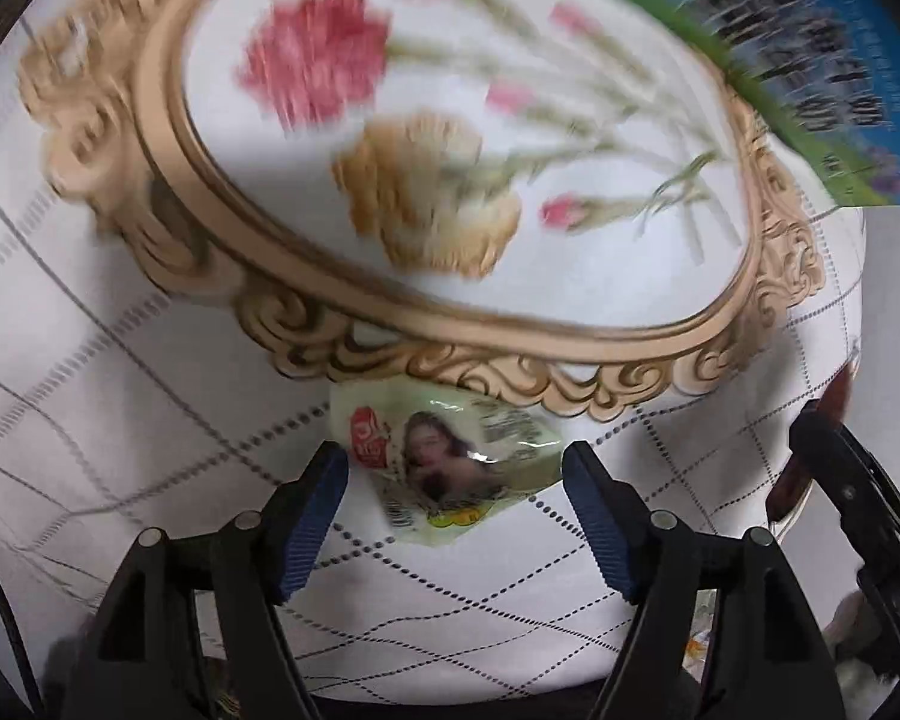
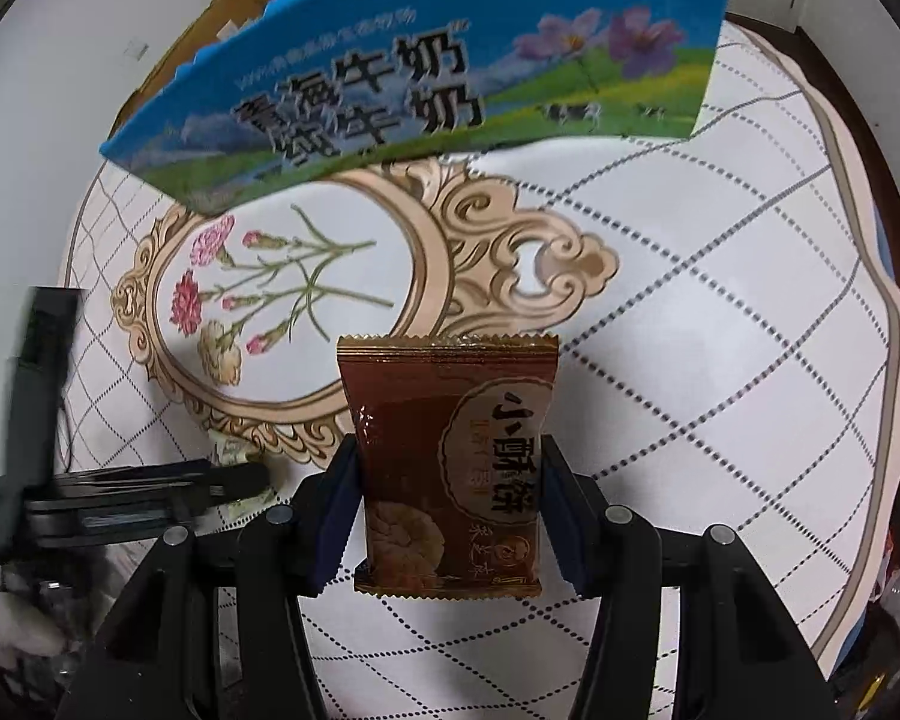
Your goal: Organize snacks
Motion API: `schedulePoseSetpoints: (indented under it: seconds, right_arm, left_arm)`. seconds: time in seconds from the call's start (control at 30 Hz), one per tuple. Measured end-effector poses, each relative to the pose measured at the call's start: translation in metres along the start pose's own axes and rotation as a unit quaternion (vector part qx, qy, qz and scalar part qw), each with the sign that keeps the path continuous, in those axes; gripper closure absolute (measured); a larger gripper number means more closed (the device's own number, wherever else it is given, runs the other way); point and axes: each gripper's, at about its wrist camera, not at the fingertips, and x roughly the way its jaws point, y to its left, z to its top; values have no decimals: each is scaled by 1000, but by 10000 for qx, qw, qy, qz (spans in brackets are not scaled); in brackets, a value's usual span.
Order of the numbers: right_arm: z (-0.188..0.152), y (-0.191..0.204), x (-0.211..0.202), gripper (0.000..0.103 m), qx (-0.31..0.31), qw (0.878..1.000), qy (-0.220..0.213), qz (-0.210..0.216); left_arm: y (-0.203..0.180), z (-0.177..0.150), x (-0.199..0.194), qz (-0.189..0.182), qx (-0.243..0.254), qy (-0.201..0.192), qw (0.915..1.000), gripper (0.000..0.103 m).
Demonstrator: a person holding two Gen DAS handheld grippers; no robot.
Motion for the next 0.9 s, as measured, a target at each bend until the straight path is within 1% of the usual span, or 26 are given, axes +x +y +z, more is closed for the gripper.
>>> schedulePoseSetpoints:
  seconds: [0.07, 0.1, 0.13, 0.17, 0.23, 0.37, 0.43, 0.53, 0.57, 0.6, 0.7, 0.73, 0.83, 0.9]
  right_arm:
    - [-2, 1, 1, 45, -38, 10000, 7, -22]
    - [-3, 1, 1, 45, -53, 10000, 9, -37]
    - [-4, 1, 1, 45, -55, 10000, 9, -47]
    - [-5, 1, 1, 45, -55, 10000, 13, -50]
    - [-6, 0, 1, 45, -63, 10000, 18, -63]
    - [-7, -2, 0, 45, -73, 10000, 6, -64]
    - [-6, -2, -3, 45, -73, 10000, -21, -50]
    - [-3, -1, -11, 45, -100, 9999, -114, -17]
    - [-1, -1, -15, 45, -108, 9998, -150, 14]
    - [1, 0, -20, 45, -108, 9998, -186, 52]
    - [13, 1, -44, 45, -113, 9989, -398, 215]
    - [18, 2, -55, 45, -116, 9983, -497, 274]
    - [41, 3, -88, 45, -116, 9956, -804, 475]
    - [63, 3, -111, 45, -106, 9930, -993, 628]
  left_arm:
    - [1, -2, -1, -25, -122, -268, 9996, 33]
    - [-1, -3, -2, -12, -111, -367, 9993, 35]
    - [-3, -4, -4, -3, -74, -456, 9989, 36]
    - [-3, -7, -8, 1, -33, -541, 9985, 41]
    - [-8, -7, -12, 101, 73, -655, 9978, 42]
    - [-19, -8, -21, 184, 237, -786, 9965, 43]
    - [-30, -8, -26, 181, 322, -882, 9954, 43]
    - [-47, -7, -44, 154, 493, -1054, 9931, 43]
    - [-54, -9, -56, 71, 567, -1145, 9918, 43]
    - [-53, -12, -66, 19, 616, -1196, 9909, 43]
    - [-72, -14, -107, -304, 824, -1469, 9852, 43]
    - [-83, -12, -127, -437, 918, -1631, 9814, 43]
    - [-102, -1, -166, -739, 1134, -1913, 9722, 43]
    - [-112, 13, -194, -835, 1279, -2107, 9655, 43]
